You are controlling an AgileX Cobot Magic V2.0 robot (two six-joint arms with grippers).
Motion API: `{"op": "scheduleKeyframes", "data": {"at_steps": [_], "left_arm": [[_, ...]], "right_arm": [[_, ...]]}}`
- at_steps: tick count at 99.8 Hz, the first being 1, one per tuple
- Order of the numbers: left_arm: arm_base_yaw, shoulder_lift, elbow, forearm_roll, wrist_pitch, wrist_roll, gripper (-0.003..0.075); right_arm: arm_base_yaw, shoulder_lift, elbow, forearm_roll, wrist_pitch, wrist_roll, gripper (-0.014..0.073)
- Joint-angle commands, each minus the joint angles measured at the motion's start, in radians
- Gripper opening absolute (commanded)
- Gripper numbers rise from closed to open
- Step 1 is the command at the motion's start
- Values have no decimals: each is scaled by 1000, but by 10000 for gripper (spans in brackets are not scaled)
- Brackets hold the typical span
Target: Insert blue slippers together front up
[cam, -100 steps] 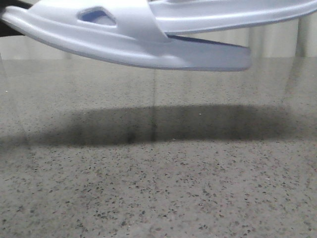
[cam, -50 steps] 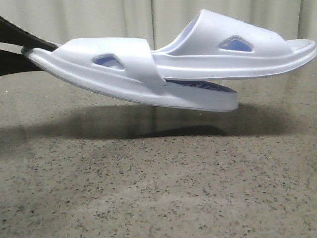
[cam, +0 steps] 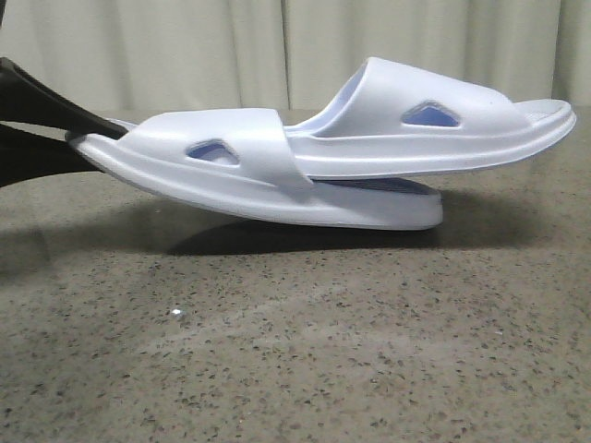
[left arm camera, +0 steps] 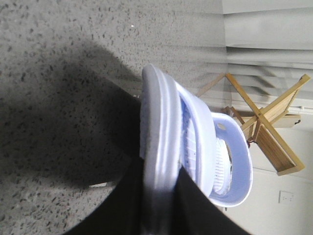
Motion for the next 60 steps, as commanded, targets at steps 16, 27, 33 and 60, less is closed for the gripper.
{"op": "scheduleKeyframes", "data": {"at_steps": [16,27,33,60], "left_arm": [[-11,-18,-29,-72,77,34,30],[-11,-18,-29,-70,82,65,125],[-11,-18,-29,-70,82,69,195],[-11,-18,-29,-72,22,127,405]], "right_arm": [[0,4,-26,2,-15,-19,393],[0,4,-26,2,-10,-19,393],[0,4,-26,2,-8,-19,393],[0,4,-26,2,2,-19,393]]}}
